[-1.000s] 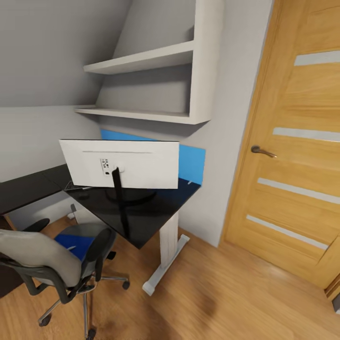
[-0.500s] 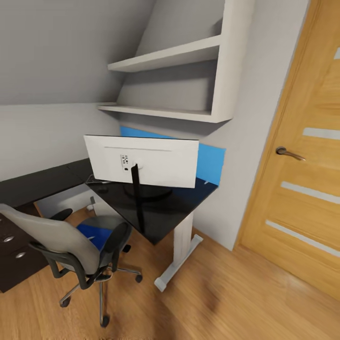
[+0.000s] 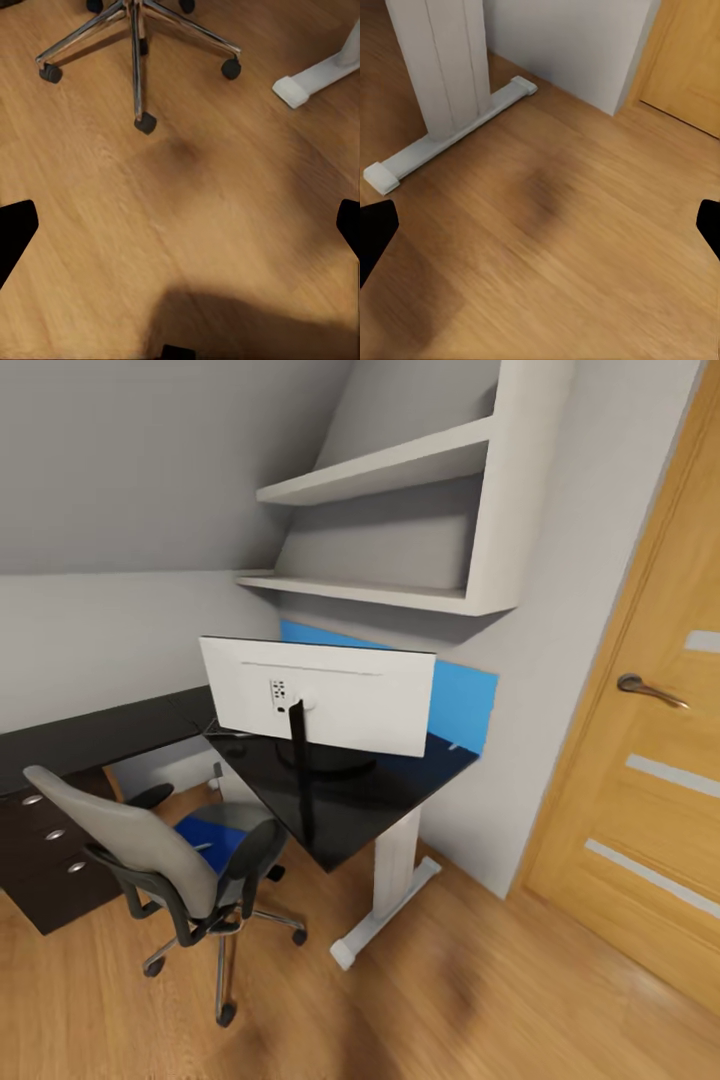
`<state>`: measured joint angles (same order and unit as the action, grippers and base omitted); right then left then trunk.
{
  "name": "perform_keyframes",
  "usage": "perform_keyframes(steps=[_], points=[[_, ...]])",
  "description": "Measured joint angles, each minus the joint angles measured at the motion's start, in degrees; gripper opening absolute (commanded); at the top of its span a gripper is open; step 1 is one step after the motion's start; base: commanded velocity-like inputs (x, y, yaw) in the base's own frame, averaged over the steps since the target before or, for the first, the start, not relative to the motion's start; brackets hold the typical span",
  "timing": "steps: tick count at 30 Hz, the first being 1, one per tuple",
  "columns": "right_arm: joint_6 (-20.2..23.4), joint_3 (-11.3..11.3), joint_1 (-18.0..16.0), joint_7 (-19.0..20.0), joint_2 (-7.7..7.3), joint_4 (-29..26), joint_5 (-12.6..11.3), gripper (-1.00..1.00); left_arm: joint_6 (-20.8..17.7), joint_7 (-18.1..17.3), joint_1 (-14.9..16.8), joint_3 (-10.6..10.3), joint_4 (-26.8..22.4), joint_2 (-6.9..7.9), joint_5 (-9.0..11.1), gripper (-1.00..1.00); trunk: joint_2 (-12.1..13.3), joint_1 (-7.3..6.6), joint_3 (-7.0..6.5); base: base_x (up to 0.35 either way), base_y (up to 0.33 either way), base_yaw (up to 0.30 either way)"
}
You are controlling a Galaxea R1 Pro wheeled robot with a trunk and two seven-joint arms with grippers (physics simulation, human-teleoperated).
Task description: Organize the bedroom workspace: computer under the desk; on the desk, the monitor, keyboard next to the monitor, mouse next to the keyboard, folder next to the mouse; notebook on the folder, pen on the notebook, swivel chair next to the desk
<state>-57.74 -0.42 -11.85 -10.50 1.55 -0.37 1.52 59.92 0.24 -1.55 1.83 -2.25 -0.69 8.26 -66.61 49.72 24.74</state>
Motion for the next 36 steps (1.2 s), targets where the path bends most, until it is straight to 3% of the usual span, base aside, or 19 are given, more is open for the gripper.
perform_keyframes(steps=[7,23,36], points=[[0.0,0.0,0.0,0.1,0.02,0.0,0.0,1.00,0.0,0.1,0.0,0.1,0.0,0.06,0.1,1.00,0.0,0.00,0.45,0.000,-0.206,0.211],[0.0,0.1,0.0,0.1,0.02,0.0,0.1,1.00,0.0,0.1,0.0,0.0,0.0,0.09,0.2,1.00,0.0,0.00,1.48,-0.004,-0.020,0.212],[0.0,0.1,0.0,0.1,0.16,0.2,0.1,1.00,0.0,0.1,0.0,0.0,0.0,0.09,0.1,1.00,0.0,0.03,2.21,-0.221,-0.157,0.226]])
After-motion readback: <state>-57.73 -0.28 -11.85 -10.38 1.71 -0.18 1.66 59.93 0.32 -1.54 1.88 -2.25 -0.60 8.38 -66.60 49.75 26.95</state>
